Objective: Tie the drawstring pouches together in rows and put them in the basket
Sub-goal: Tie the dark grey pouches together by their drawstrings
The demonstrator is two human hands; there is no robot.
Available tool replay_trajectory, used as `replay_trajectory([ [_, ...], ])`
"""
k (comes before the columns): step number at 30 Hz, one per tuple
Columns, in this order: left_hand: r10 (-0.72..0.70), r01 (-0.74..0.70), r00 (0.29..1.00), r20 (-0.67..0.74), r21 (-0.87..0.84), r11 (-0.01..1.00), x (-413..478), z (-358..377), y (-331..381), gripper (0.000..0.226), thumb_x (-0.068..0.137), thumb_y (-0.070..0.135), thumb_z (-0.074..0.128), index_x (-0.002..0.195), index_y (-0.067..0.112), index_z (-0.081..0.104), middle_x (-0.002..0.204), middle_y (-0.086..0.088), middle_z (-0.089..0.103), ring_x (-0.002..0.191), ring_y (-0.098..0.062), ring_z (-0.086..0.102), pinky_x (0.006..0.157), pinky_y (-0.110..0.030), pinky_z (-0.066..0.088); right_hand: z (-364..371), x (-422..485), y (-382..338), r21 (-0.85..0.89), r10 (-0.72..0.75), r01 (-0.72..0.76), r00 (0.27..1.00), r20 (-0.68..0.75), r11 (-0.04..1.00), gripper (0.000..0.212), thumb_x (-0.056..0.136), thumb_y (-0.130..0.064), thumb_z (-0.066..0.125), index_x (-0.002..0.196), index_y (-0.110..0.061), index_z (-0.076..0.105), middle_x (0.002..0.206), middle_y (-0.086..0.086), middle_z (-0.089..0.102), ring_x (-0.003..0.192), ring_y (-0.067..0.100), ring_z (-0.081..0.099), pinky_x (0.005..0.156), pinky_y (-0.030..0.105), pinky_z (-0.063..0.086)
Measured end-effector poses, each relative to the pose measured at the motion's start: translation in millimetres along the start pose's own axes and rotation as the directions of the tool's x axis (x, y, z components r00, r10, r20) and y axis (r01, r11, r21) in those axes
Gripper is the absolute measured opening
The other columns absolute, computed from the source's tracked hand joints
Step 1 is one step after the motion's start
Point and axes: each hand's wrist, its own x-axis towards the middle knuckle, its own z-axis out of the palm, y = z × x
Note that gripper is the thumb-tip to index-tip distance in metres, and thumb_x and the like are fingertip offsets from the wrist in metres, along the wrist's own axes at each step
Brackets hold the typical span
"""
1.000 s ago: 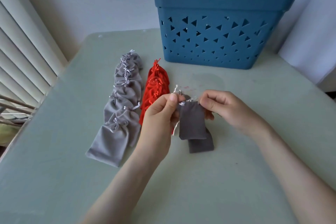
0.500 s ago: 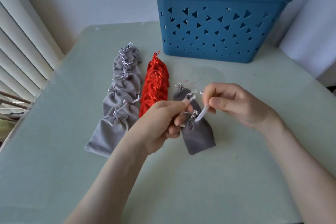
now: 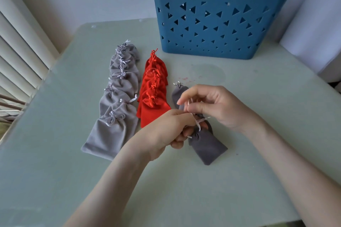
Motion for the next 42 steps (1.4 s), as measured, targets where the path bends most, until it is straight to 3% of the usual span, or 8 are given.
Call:
replay_trajectory([
  [8,0.117,-0.126,0.982,-0.146,-0.06,0.99,2,0,2,0.044,0.1,0.024,0.046,0.059,0.019,0.064,0.052,0.002,0.028,0.042,-0.008,0.019,0.042,-0.019,0.014,-4,2,2,0.034,0.071,-0.069,0.994,-0.083,0.997,0.041,0.082,-0.04,0.06,0.12,-0.024,0.054,0.081,-0.005,0.064,0.072,0.007,0.061,0.071,0.024,0.046],
  [13,0.137,-0.188,0.948,-0.287,-0.159,0.969,4,-3,3,0.041,0.1,0.014,0.043,0.059,0.011,0.052,0.05,-0.002,0.038,0.039,-0.009,0.024,0.04,-0.019,0.018,-4,0,3,-0.105,0.096,-0.11,0.987,-0.131,0.988,0.002,0.088,-0.018,0.065,0.088,-0.016,0.064,0.074,0.002,0.066,0.072,0.018,0.059,0.068,0.04,0.046],
  [17,0.16,-0.234,0.93,-0.329,-0.197,0.952,7,-3,1,0.029,0.099,0.011,0.044,0.076,0.002,0.057,0.048,0.0,0.046,0.037,-0.008,0.027,0.038,-0.017,0.024,-4,1,-1,-0.079,0.099,-0.121,0.966,-0.24,0.989,0.017,0.092,-0.015,0.06,0.075,-0.014,0.06,0.062,-0.006,0.061,0.06,0.006,0.054,0.062,0.021,0.044],
  [21,0.271,-0.348,0.908,-0.319,-0.217,0.912,5,-1,3,0.024,0.098,0.009,0.047,0.077,0.0,0.055,0.05,0.004,0.053,0.035,-0.004,0.027,0.038,-0.015,0.024,-5,-1,-2,0.068,0.162,-0.16,0.986,-0.031,0.985,0.03,0.08,-0.037,0.064,0.094,-0.011,0.058,0.076,-0.005,0.066,0.077,0.01,0.059,0.072,0.021,0.045],
  [28,0.318,-0.415,0.86,-0.398,-0.185,0.891,6,-3,0,0.015,0.094,0.011,0.055,0.08,0.01,0.062,0.058,0.006,0.059,0.042,-0.006,0.035,0.049,-0.026,0.025,-11,-3,-3,0.199,0.272,-0.289,0.956,0.109,0.937,0.032,0.082,-0.017,0.069,0.112,-0.007,0.065,0.093,-0.008,0.07,0.094,0.002,0.062,0.082,0.012,0.047],
  [32,0.346,-0.424,0.883,-0.317,-0.224,0.877,6,-8,-1,0.019,0.087,0.027,0.057,0.074,0.013,0.063,0.057,0.002,0.053,0.045,-0.007,0.038,0.053,-0.03,0.022,-11,-3,-5,0.221,0.263,-0.285,0.957,0.125,0.933,0.016,0.08,-0.018,0.06,0.092,-0.012,0.068,0.087,-0.01,0.068,0.091,0.004,0.059,0.086,0.018,0.044],
  [38,0.395,-0.416,0.838,-0.378,0.027,0.909,4,-4,-2,0.008,0.09,0.009,0.062,0.083,0.005,0.063,0.059,0.012,0.058,0.049,-0.001,0.045,0.051,-0.017,0.038,-11,0,-3,0.26,0.328,-0.32,0.944,0.013,0.911,0.011,0.077,-0.02,0.058,0.08,-0.012,0.065,0.082,0.01,0.058,0.079,0.021,0.05,0.069,0.03,0.035],
  [42,0.595,-0.372,0.664,-0.453,0.491,0.788,8,2,-8,0.015,0.086,0.007,0.065,0.078,0.015,0.055,0.056,0.016,0.053,0.054,0.004,0.049,0.053,-0.007,0.036,-7,0,-6,0.216,0.297,-0.292,0.955,0.005,0.932,0.007,0.079,-0.022,0.06,0.076,-0.015,0.059,0.066,-0.006,0.055,0.059,0.004,0.049,0.053,0.016,0.037],
])
